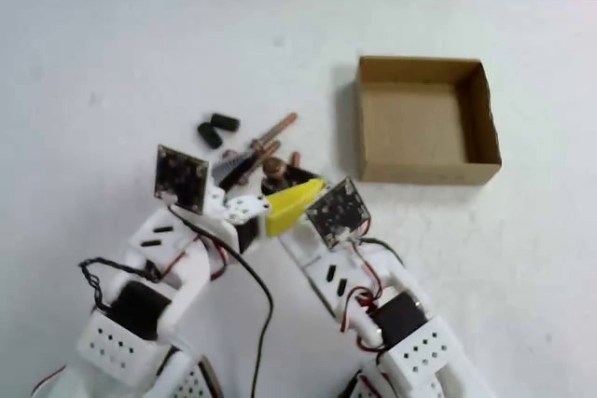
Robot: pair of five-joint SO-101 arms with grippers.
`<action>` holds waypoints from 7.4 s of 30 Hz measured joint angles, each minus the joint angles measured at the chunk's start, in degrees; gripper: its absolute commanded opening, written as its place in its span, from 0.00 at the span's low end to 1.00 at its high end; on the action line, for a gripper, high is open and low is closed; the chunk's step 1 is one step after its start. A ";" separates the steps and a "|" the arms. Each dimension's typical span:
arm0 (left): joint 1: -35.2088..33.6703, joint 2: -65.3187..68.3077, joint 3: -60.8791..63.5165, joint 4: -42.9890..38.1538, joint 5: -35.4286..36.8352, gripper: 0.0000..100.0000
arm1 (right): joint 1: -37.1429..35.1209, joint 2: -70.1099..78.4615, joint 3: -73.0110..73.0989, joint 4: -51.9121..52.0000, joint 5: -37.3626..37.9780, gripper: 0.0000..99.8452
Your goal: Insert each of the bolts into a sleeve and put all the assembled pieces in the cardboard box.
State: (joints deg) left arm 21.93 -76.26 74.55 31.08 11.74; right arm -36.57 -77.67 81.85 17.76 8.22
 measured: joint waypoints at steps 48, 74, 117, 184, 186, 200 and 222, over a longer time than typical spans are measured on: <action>-34.20 -24.53 -2.29 28.92 -18.20 0.02 | 33.05 10.64 -36.66 38.51 12.22 0.02; -34.20 -24.18 15.21 27.16 -24.44 0.02 | 36.84 99.69 -96.70 42.73 12.57 0.02; -34.20 -24.26 17.32 26.20 -24.97 0.02 | 36.13 113.05 -147.69 78.24 12.48 0.16; -34.20 -24.26 18.37 26.02 -24.97 0.02 | 22.33 47.74 -81.05 69.45 22.42 0.16; -34.20 -24.26 18.37 26.02 -24.97 0.02 | 22.24 45.45 -74.46 66.29 24.53 0.16; -34.20 -24.26 18.37 26.02 -24.97 0.02 | 21.80 45.36 -45.19 40.88 40.97 0.16; -34.29 -24.26 18.37 26.02 -24.97 0.02 | 15.38 76.13 -55.82 36.57 47.47 0.21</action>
State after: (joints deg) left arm -12.35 -100.53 92.92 57.10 -13.23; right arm -21.19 -1.54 26.02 54.33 55.69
